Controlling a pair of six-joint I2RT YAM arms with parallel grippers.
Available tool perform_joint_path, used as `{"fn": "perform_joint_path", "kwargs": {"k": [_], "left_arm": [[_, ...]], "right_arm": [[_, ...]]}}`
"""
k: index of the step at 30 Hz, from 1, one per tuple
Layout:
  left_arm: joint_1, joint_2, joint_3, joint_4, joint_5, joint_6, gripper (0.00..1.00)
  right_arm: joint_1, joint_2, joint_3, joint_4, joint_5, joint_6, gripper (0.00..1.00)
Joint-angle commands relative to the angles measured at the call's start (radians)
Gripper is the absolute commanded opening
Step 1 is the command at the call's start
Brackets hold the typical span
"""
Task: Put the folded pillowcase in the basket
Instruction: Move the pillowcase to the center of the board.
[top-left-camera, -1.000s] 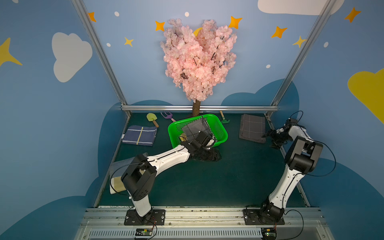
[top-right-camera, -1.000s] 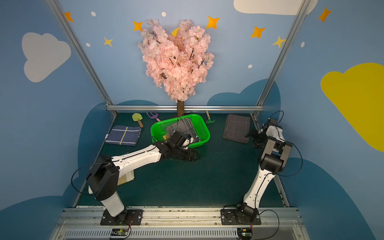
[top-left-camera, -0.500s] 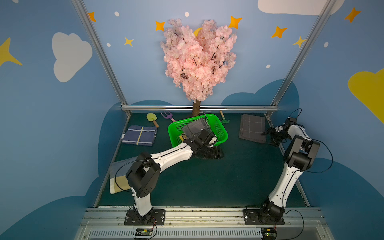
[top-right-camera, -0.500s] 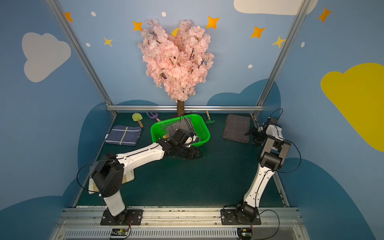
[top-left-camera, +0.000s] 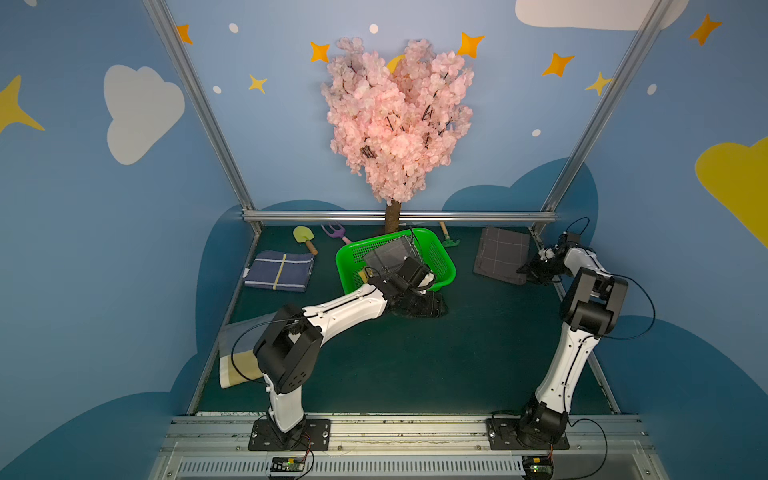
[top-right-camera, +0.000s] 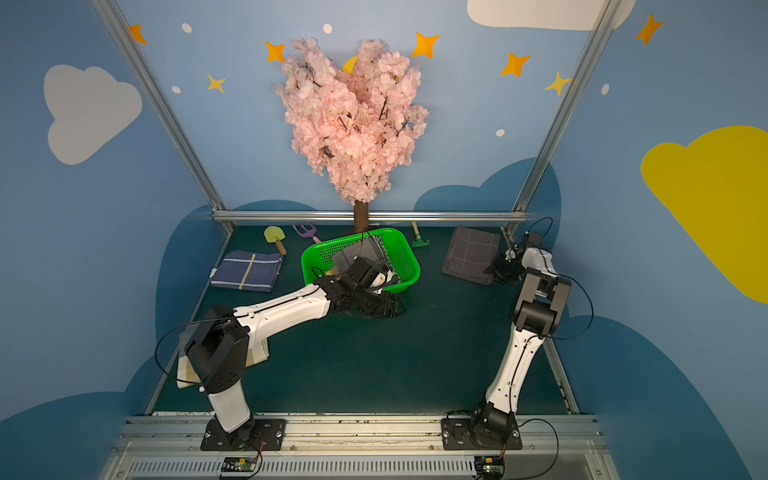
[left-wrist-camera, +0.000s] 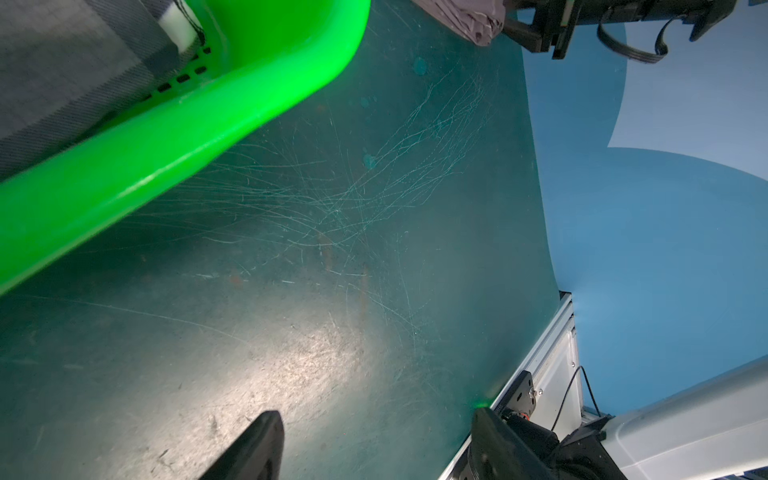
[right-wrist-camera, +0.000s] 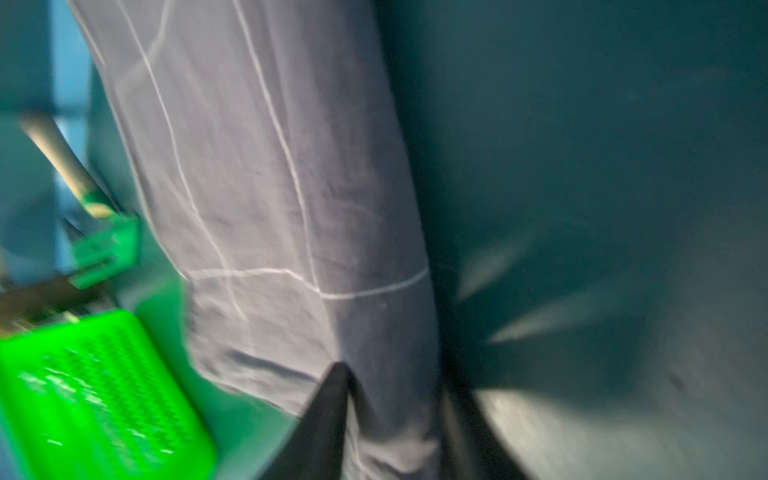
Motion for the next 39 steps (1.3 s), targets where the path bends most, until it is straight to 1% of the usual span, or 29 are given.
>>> {"fn": "perform_joint_path", "kwargs": {"k": [1, 2, 3, 4, 10, 13, 16, 18, 19, 21, 25, 27, 29, 32, 35, 39], "left_arm": [[-0.001, 0.012, 0.019, -0.01, -0.001, 0.013, 0.75], [-0.002, 0.01, 0.018, -0.011, -0.002, 0.014, 0.75], [-0.001, 0.006, 0.015, -0.014, -0.005, 0.016, 0.75], [0.0, 0.001, 0.013, -0.015, -0.008, 0.018, 0.75], [0.0, -0.039, -0.017, -0.001, -0.015, 0.008, 0.75], [0.0, -0.056, -0.063, 0.046, -0.023, -0.039, 0.75], [-0.003, -0.063, -0.132, 0.125, 0.008, -0.112, 0.76], [-0.012, -0.078, -0.192, 0.219, 0.036, -0.163, 0.77], [-0.021, -0.093, -0.234, 0.274, 0.03, -0.189, 0.81], [-0.041, -0.124, -0.302, 0.348, -0.003, -0.215, 0.89], [-0.069, -0.158, -0.379, 0.353, -0.071, -0.256, 0.9], [-0.075, -0.172, -0.432, 0.39, -0.107, -0.305, 0.91], [-0.087, -0.181, -0.493, 0.444, -0.13, -0.36, 0.94], [-0.114, -0.186, -0.547, 0.502, -0.168, -0.416, 0.97], [-0.156, -0.181, -0.571, 0.537, -0.216, -0.447, 1.0], [-0.192, -0.155, -0.606, 0.623, -0.257, -0.515, 1.0]], "right_arm": [[0.014, 0.018, -0.029, -0.002, -0.003, 0.008, 0.12], [0.014, 0.011, -0.039, -0.002, 0.001, 0.01, 0.05], [0.014, 0.001, -0.049, -0.001, 0.004, 0.008, 0.01], [0.014, -0.017, -0.067, -0.001, 0.01, 0.008, 0.0], [0.034, -0.156, -0.214, 0.006, 0.03, 0.011, 0.0], [0.07, -0.25, -0.317, 0.005, 0.033, 0.022, 0.0], [0.115, -0.36, -0.465, 0.023, 0.036, 0.047, 0.0], [0.145, -0.439, -0.566, 0.05, 0.033, 0.066, 0.0], [0.163, -0.477, -0.615, 0.062, 0.034, 0.082, 0.0], [0.201, -0.545, -0.707, 0.083, 0.03, 0.101, 0.0], [0.305, -0.686, -0.9, 0.137, 0.042, 0.17, 0.0], [0.362, -0.743, -0.984, 0.176, 0.038, 0.222, 0.0], [0.42, -0.791, -1.048, 0.213, 0.033, 0.281, 0.0], [0.498, -0.831, -1.087, 0.239, 0.038, 0.35, 0.0], [0.563, -0.853, -1.081, 0.235, 0.045, 0.397, 0.0], [0.625, -0.881, -1.083, 0.222, 0.049, 0.451, 0.0]]}}
